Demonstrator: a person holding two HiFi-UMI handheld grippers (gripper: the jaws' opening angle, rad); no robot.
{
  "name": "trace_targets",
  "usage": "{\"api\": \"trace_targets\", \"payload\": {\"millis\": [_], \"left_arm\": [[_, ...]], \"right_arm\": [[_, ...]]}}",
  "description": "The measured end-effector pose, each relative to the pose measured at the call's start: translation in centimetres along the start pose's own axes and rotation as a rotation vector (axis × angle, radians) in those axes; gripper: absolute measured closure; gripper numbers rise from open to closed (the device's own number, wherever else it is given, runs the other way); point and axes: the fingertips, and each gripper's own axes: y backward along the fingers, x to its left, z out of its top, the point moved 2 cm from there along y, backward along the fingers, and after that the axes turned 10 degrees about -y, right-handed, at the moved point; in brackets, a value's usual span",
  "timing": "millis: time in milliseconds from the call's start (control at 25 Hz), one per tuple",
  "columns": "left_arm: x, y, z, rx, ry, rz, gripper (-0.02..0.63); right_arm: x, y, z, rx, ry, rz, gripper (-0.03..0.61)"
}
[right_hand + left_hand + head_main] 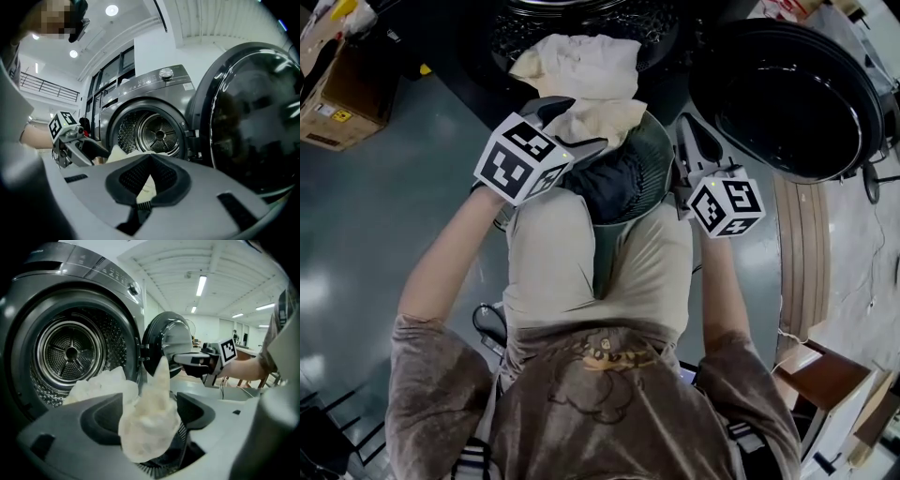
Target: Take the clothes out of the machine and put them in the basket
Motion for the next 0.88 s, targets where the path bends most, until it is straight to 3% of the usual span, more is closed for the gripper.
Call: {"api": "trace_targets", "payload": {"millis": [160, 360, 600, 880], "left_arm": [[2.6, 0.0, 0.5, -0.030, -0.003, 0.054, 0.229], [6.5, -2.5, -1.7, 0.023, 0.006, 0.128, 0.203], [7.8, -6.1, -3.9, 0.045, 0.054, 0.125, 0.199], [7.7, -7.3, -2.5, 0.003, 0.086, 0.078, 0.199]], "right_arm": [[0.0, 0.0, -0.6, 0.009, -0.006, -0.006, 0.583], [0.2, 0.2, -0.9, 0.016, -0.007, -0.013, 0.583], [-0.4, 0.4, -1.0, 0.020, -0.011, -0.037, 0.583], [-1.0, -1.2, -1.9, 0.102, -0.046, -0.060, 0.583]]}}
